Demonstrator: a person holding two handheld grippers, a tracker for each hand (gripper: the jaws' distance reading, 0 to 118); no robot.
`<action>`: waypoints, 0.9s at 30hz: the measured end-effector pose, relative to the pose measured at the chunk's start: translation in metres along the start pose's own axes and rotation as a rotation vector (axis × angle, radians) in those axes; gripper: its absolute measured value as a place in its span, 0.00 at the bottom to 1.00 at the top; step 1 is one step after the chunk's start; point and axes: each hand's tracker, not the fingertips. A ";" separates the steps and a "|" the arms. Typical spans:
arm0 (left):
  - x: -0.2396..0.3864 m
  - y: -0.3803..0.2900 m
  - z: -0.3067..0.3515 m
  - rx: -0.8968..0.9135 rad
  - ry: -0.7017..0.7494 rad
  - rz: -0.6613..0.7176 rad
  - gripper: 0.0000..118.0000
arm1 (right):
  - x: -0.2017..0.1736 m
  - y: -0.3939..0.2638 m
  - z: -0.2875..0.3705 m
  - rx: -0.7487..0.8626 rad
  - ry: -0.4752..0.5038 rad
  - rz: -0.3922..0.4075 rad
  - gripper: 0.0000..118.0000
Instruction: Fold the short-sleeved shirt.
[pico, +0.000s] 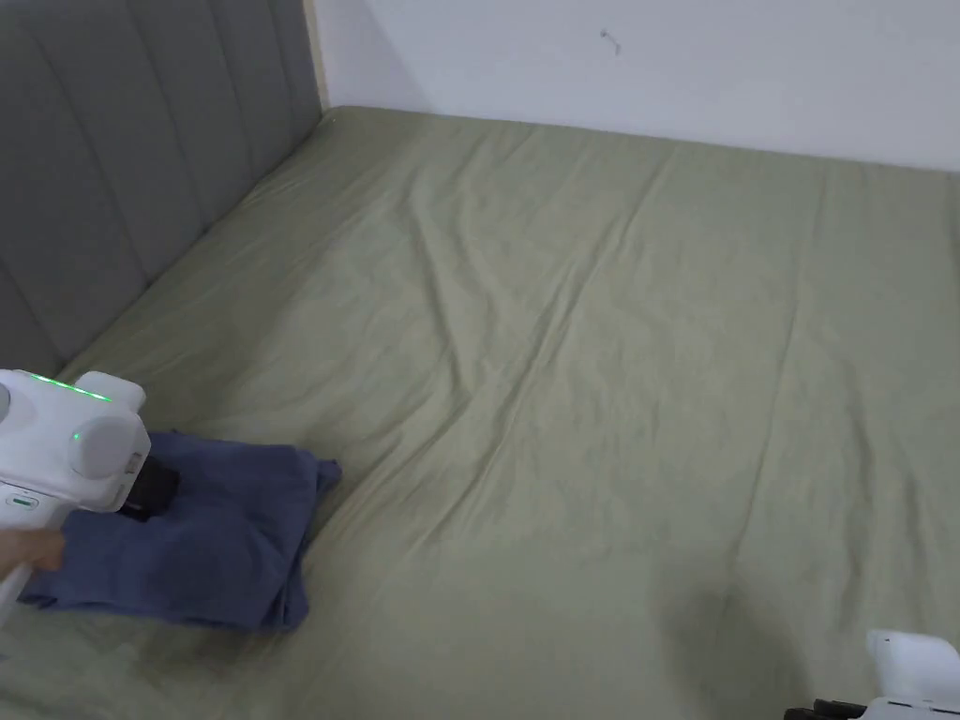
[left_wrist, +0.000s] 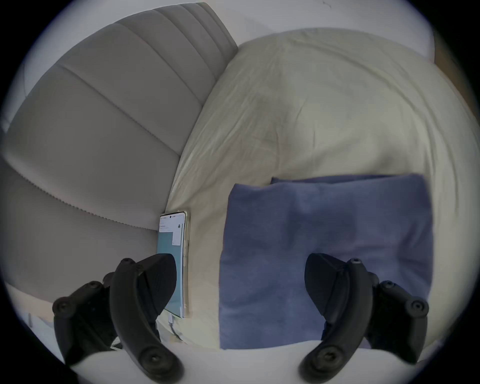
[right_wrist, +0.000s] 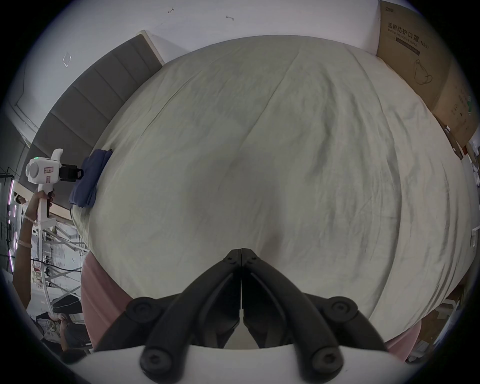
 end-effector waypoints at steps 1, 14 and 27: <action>-0.002 -0.001 0.004 0.019 -0.023 0.022 0.88 | 0.001 0.000 0.000 0.001 0.001 -0.001 0.00; 0.084 -0.015 0.150 0.293 -0.417 0.199 0.00 | 0.015 0.000 0.028 0.105 0.061 -0.058 0.00; 0.193 -0.041 0.282 0.641 -0.426 0.179 0.00 | 0.011 0.015 0.117 0.527 -0.079 0.001 0.00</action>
